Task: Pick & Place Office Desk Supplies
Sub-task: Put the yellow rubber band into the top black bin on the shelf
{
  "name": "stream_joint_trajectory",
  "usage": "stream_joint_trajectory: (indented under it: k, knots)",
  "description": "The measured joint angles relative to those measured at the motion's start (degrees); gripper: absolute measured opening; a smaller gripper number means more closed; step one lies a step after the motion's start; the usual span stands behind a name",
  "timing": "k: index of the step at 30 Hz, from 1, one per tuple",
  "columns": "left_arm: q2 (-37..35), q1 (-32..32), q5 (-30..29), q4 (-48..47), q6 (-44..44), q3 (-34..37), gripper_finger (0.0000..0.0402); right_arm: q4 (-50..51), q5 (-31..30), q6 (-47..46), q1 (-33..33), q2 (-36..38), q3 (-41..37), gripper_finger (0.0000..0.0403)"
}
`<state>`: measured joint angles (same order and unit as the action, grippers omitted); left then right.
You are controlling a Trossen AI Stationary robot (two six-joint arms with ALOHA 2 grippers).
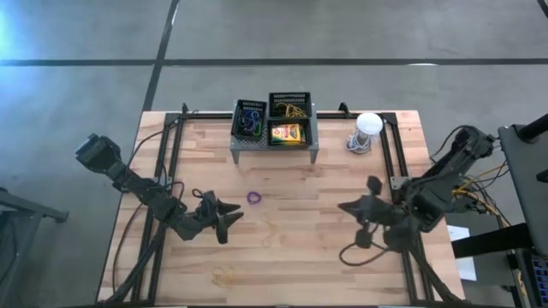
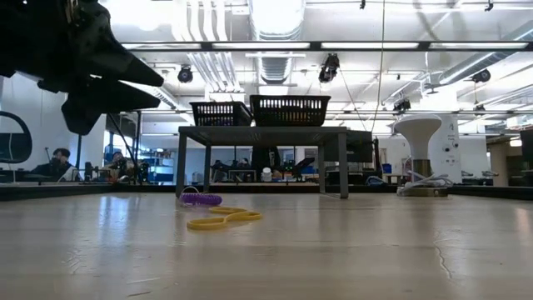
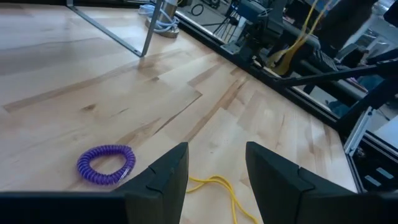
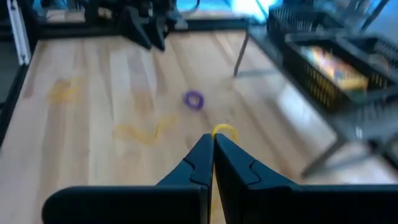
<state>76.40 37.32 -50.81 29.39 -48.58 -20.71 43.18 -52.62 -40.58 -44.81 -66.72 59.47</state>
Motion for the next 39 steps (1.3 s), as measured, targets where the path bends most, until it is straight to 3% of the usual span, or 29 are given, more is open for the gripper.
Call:
stream_joint_trajectory:
  k: [5, 10, 14, 19, 24, 28, 30, 34, 39]
  knots:
    - [0.0, 0.0, 0.04, 0.38, 0.02, 0.0, 0.0164, 14.54, 5.14, -16.53, -4.76, -1.69, 3.37, 0.0008]
    - [0.0, 0.0, 0.07, 1.3, 0.25, 0.0, 0.0163, 12.08, 13.79, -20.31, -7.2, -5.49, 2.17, 0.0008]
    - [0.0, 0.0, 0.13, 1.31, 0.26, 0.0, 0.0163, -0.11, 16.58, -16.92, -7.75, -8.48, -1.71, 0.0008]
    - [0.0, 0.0, 0.17, 1.46, 0.37, 0.0, 0.0163, -29.6, 16.53, -0.13, -5.34, -11.23, -8.59, 0.0008]
    - [-0.02, 0.0, 0.17, 2.27, 0.85, 0.0, 0.0163, -61.05, 15.76, 22.41, 1.86, -13.82, -13.85, 0.0008]
    - [-0.02, 0.0, 0.28, 2.13, 1.91, -0.78, 0.0163, -72.01, 15.75, 36.11, 9.58, -14.28, -13.84, 0.0008]
    - [-0.02, 0.0, 0.44, 2.14, 3.32, -1.61, 0.0163, -72.38, 16.18, 40.55, 14.32, -13.99, -12.09, 0.0008]
    - [-0.04, 0.02, 0.44, 2.15, 6.55, -3.47, 0.0163, -68.56, 23.05, 45.06, 25.74, -13.51, -6.12, 0.0008]
    - [-0.04, 0.02, 0.45, 2.17, 9.16, -4.64, 0.0163, -54.05, 25.95, 48.13, 40.25, -14.08, 4.65, 0.0008]
